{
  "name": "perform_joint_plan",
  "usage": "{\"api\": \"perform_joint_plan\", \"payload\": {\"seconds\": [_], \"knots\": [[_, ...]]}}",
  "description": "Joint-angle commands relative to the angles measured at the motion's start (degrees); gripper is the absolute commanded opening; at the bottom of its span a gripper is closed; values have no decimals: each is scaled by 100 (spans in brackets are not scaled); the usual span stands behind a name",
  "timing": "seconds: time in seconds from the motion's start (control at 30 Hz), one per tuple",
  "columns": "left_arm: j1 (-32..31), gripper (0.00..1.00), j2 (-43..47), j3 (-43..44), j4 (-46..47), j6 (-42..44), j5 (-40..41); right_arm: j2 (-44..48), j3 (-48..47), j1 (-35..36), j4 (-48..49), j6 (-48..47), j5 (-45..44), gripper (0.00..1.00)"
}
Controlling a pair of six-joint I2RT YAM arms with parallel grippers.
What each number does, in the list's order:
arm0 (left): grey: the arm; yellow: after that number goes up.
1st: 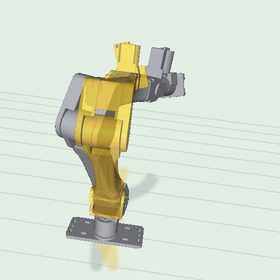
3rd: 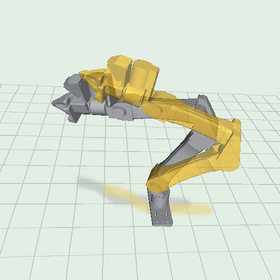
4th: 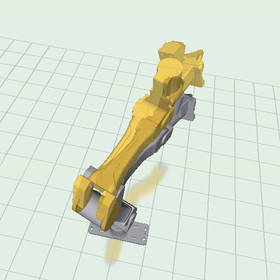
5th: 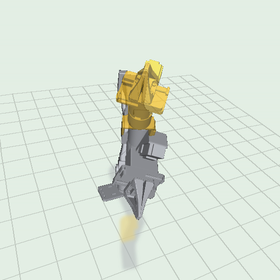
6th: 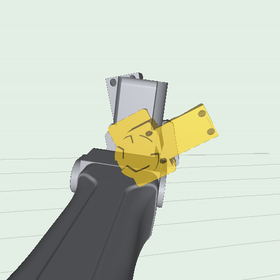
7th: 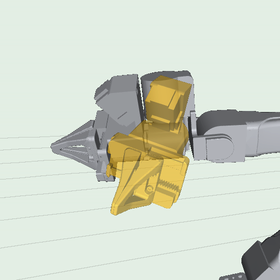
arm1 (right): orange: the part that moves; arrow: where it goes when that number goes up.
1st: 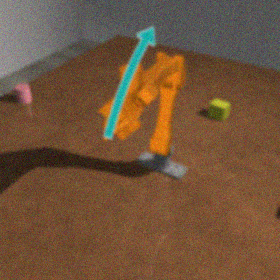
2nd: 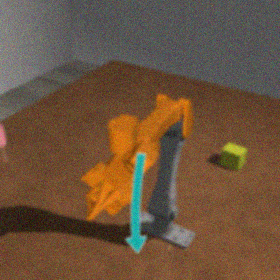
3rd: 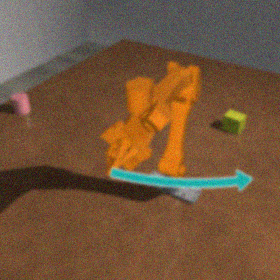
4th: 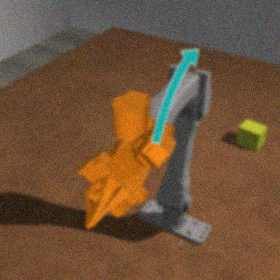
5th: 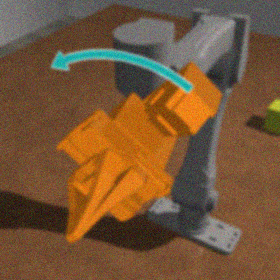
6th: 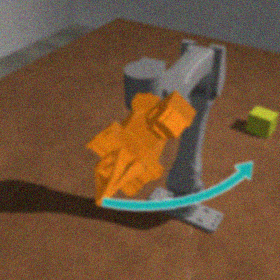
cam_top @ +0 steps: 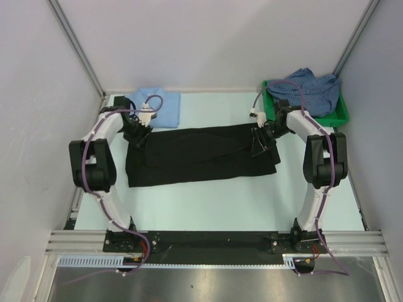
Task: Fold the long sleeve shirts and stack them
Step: Fold the shirt
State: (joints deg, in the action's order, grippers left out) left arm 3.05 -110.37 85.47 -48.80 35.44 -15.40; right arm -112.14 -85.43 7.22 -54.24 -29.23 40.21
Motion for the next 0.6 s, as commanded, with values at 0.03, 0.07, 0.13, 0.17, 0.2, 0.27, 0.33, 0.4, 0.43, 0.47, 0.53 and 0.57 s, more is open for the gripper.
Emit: {"api": "perform_joint_plan", "payload": {"seconds": [0.03,0.07,0.13,0.17,0.2,0.27,0.33,0.4,0.43,0.47,0.53,0.57], "knots": [[-460,62,1649,-1002,-226,1867,-702,376,174,-677,308,1024,-249,38],[-594,68,1798,-1215,-305,2087,-667,499,236,-809,456,1095,-302,39],[-1015,70,2202,-1900,-315,2519,-483,631,386,-968,598,1393,-556,40],[-1139,70,2334,-2120,-271,2599,-421,797,578,-1082,816,1498,-627,41],[-1244,70,2483,-2314,-97,2643,-368,860,702,-1118,958,1613,-732,41],[-1412,70,2564,-2736,28,2635,-280,974,965,-1135,1282,1929,-1058,41],[-1491,69,2555,-2992,159,2661,-96,966,1063,-1092,1381,2052,-1224,40],[-1544,69,2538,-3281,370,2713,106,974,1221,-908,1504,2027,-1383,39],[-1562,69,2564,-3387,432,2809,281,966,1300,-837,1530,2018,-1619,40],[-1579,69,2599,-3510,615,2967,361,948,1457,-741,1548,2018,-1760,40],[-1632,70,2678,-3800,765,3117,641,913,1590,-583,1583,1992,-1989,46],[-1658,70,2678,-3879,897,3196,722,887,1634,-530,1592,2000,-2077,47]]}}
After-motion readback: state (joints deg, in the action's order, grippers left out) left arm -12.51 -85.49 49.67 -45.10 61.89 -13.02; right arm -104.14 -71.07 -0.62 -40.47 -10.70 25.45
